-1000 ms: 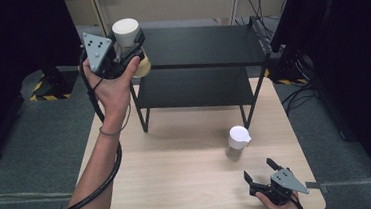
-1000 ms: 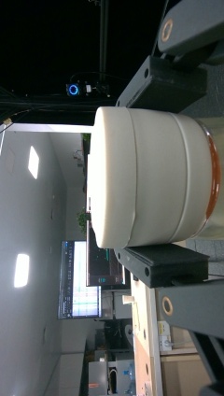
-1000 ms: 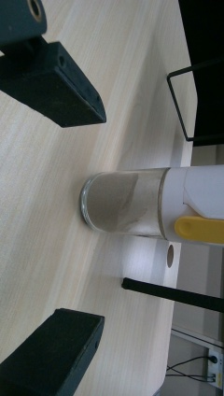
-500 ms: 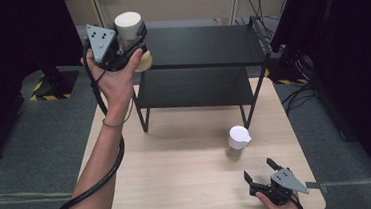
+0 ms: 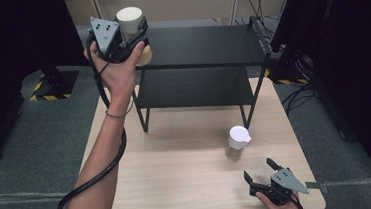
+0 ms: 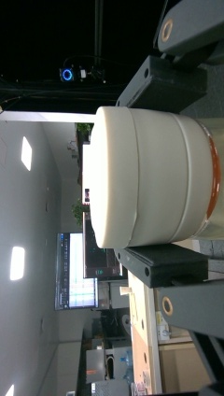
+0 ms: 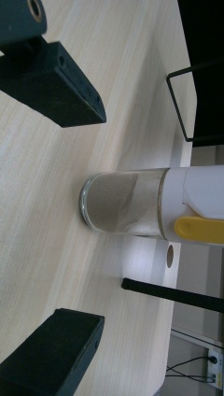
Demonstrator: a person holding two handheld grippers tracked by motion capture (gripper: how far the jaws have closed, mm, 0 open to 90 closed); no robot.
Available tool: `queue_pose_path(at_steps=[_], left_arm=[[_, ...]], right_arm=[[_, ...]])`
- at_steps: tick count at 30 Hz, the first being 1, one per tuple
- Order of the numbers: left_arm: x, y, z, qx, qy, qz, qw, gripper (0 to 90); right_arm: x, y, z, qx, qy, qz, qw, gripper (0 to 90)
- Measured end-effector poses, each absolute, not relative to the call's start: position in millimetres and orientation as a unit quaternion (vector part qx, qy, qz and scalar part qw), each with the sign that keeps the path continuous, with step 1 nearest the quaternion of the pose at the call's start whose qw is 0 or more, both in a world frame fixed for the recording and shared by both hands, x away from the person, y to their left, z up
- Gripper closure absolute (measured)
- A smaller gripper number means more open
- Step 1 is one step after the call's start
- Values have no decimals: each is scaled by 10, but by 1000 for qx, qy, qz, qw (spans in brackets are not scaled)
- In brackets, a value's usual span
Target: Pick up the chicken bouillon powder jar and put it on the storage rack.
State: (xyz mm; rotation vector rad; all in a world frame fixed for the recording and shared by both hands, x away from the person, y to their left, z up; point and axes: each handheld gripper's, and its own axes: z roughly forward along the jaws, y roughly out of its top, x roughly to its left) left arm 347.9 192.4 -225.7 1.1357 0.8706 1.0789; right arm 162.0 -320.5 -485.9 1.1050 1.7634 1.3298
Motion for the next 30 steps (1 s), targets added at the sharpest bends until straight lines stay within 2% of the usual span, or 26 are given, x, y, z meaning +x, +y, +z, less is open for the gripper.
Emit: queue_pose_path(at_steps=[21, 25, 30], left_arm=[[3634, 1916, -2340, 498, 390, 461, 622, 327], [3624, 1917, -2339, 495, 396, 455, 626, 187], [3572, 1953, -2356, 501, 384, 462, 623, 148]], right_arm=[[1622, -3209, -4858, 418, 677, 508, 330, 47], [1621, -3213, -4863, 418, 676, 509, 330, 47], [1624, -3212, -4857, 417, 677, 508, 330, 47]])
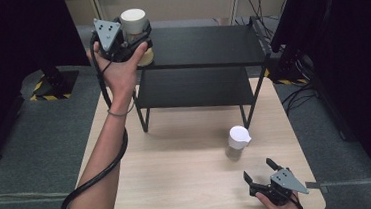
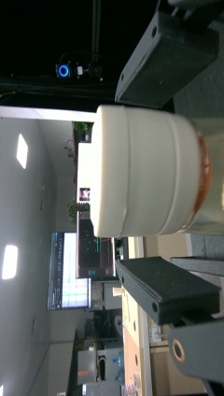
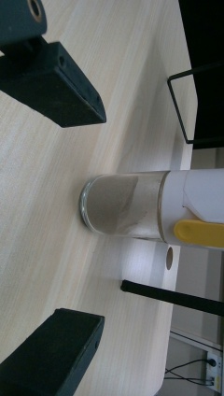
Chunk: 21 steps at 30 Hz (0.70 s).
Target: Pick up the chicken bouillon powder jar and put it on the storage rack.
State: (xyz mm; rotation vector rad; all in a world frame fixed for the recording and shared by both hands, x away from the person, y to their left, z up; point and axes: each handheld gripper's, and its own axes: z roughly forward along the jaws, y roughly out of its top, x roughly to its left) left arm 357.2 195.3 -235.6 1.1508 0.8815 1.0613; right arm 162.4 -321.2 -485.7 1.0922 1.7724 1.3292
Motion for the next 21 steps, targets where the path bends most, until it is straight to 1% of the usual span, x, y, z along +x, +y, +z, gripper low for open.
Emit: queue_pose_path(at_steps=[4, 21], left_arm=[[3492, 1985, -2396, 495, 383, 462, 628, 135], [3202, 2047, -2605, 504, 359, 458, 638, 130]], right_arm=[[1625, -3218, -4861, 419, 676, 510, 328, 47], [1623, -3213, -4859, 416, 678, 508, 331, 46]])
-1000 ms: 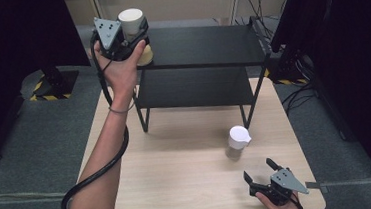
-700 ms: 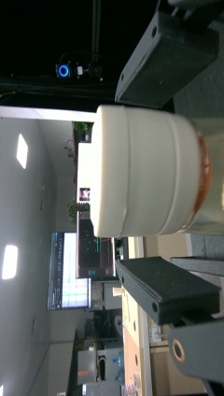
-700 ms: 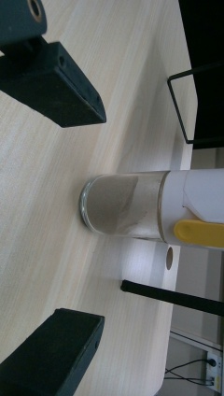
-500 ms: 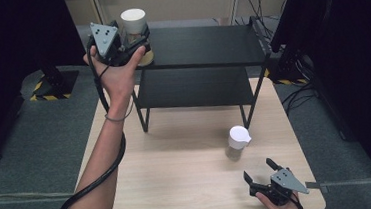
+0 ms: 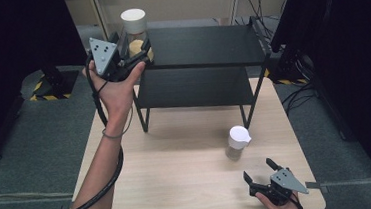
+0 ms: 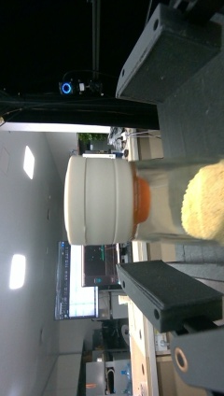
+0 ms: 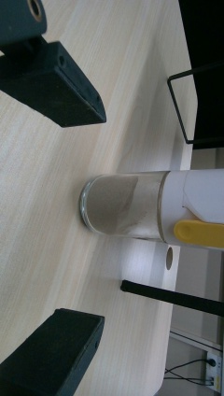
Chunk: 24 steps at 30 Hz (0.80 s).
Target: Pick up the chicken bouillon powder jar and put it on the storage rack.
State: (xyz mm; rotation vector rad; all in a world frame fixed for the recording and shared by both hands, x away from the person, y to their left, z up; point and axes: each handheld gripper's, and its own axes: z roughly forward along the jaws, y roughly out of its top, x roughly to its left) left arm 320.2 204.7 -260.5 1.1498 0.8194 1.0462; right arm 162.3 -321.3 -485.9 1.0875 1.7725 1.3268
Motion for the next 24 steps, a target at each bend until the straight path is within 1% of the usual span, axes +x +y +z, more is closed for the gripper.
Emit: queue_pose_path(at_steps=[12, 24], left_arm=[[3050, 2048, -2707, 509, 357, 450, 641, 127], [2942, 2072, -3019, 520, 350, 445, 640, 127]], right_arm=[[1623, -3208, -4856, 416, 678, 507, 330, 46], [1624, -3212, -4856, 416, 679, 508, 330, 46]])
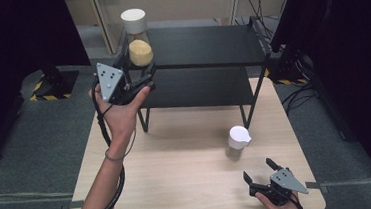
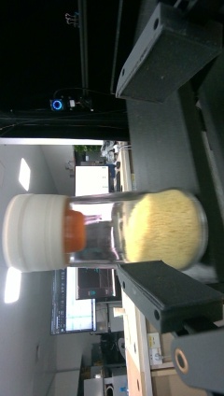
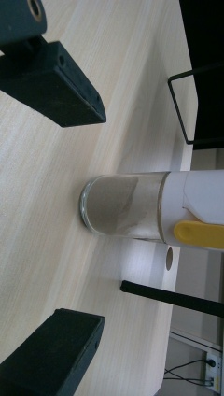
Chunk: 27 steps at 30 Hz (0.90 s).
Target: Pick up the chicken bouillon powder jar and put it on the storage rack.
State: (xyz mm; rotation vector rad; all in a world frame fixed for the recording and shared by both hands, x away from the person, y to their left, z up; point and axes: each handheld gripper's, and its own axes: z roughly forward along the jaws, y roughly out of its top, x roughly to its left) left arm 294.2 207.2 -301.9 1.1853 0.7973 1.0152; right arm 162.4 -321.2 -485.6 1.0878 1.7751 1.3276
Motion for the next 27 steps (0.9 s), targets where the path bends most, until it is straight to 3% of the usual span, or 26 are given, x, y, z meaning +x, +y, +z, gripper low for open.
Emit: queue_pose_path(at_steps=[27], left_arm=[[2721, 2261, -3917, 548, 377, 408, 626, 127]], right_arm=[[1626, -3200, -4861, 415, 678, 509, 330, 45]])
